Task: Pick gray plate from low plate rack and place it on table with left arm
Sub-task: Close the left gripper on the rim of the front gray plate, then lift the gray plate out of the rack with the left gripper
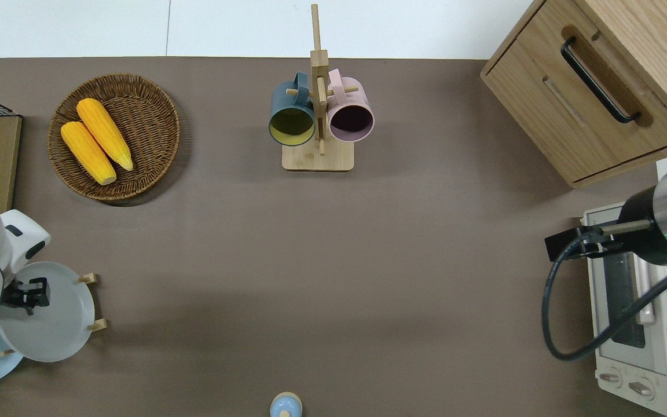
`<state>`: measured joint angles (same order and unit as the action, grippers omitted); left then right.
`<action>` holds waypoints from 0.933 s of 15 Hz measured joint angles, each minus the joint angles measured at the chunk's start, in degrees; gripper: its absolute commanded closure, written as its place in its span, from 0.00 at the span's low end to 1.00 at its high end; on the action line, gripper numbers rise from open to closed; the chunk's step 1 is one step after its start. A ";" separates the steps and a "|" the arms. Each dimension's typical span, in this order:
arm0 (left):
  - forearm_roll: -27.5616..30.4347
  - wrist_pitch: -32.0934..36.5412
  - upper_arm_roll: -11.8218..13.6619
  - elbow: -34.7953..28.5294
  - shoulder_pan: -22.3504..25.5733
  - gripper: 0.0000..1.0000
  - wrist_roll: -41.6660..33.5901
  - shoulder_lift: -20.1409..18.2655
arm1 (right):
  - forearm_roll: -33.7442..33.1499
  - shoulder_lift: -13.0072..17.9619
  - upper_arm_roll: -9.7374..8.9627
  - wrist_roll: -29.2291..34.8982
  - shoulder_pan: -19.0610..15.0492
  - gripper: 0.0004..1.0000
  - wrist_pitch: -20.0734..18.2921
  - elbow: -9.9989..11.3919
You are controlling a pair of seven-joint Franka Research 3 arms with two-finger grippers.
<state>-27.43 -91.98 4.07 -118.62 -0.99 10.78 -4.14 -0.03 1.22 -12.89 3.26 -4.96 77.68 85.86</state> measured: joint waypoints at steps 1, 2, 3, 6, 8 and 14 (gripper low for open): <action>0.00 -0.32 0.23 -0.25 0.00 0.44 0.06 0.16 | 0.00 0.00 0.00 0.00 0.00 0.01 0.00 0.00; -0.01 -0.67 0.53 -0.43 0.01 0.49 0.08 0.39 | 0.00 0.00 0.00 0.00 0.00 0.01 0.00 0.00; -0.02 -0.97 0.94 -0.56 0.01 0.56 0.09 0.60 | 0.00 0.00 0.00 0.00 0.00 0.01 0.00 0.00; -0.03 -1.76 2.17 -0.65 0.03 0.94 0.13 1.00 | 0.00 0.00 0.00 0.00 0.00 0.01 0.00 0.00; -0.03 -1.83 2.44 -0.67 0.03 1.00 0.13 1.22 | 0.00 0.00 0.00 0.00 0.00 0.01 0.00 0.00; 0.08 -1.90 2.27 0.29 -0.15 1.00 0.16 0.97 | 0.00 0.00 0.00 0.00 0.00 0.01 0.00 0.00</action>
<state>-27.35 -93.88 6.34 -118.32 -1.14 10.94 -3.17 -0.03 1.22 -12.89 3.26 -4.96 77.68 85.86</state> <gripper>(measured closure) 0.916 0.009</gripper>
